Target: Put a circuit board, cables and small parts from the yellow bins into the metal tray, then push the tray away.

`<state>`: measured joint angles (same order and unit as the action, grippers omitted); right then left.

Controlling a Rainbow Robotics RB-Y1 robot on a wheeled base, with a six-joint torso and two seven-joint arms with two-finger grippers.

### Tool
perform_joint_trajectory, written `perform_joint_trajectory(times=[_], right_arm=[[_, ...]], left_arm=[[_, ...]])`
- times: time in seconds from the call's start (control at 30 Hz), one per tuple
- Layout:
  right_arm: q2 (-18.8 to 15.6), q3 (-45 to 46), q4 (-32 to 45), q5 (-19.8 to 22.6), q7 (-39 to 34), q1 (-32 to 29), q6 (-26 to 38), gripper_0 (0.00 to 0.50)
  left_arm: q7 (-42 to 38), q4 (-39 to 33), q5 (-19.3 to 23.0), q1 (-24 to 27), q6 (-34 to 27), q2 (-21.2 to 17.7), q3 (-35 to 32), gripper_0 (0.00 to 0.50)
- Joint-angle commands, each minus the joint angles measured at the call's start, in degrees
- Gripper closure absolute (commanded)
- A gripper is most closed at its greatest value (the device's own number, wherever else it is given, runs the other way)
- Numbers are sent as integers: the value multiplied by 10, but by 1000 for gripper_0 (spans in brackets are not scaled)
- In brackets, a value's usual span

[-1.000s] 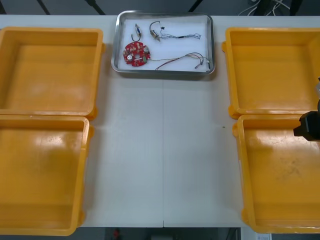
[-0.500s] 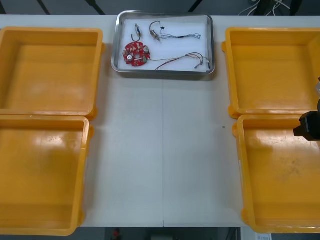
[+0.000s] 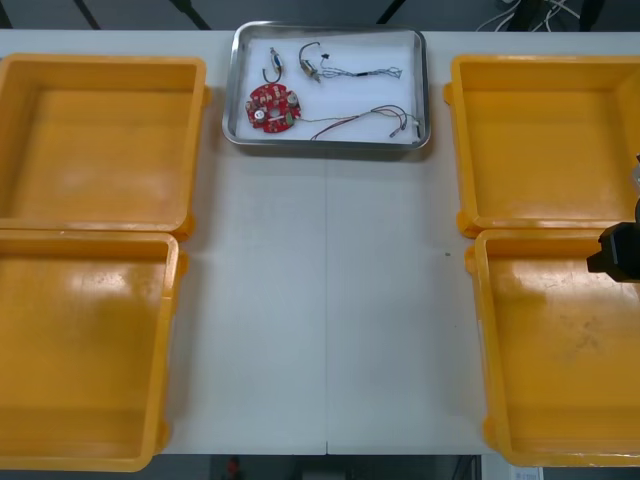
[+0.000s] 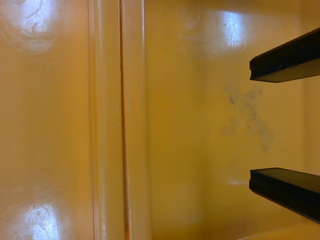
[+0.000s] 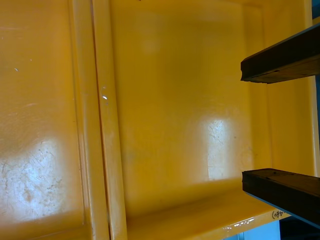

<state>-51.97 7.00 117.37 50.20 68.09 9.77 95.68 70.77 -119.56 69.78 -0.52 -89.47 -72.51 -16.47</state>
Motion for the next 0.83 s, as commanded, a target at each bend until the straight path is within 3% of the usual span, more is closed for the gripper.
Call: perform_joint_trajectory(times=[0.03,0.83], right_arm=[[3,-8,1,4,10,-7,-5,0],[3,-8,1,4,10,-7,-5,0]], left_arm=[[-20,-1,3,-4,5,-3,-14,0],[-20,-1,3,-4,5,-3,-14,0]])
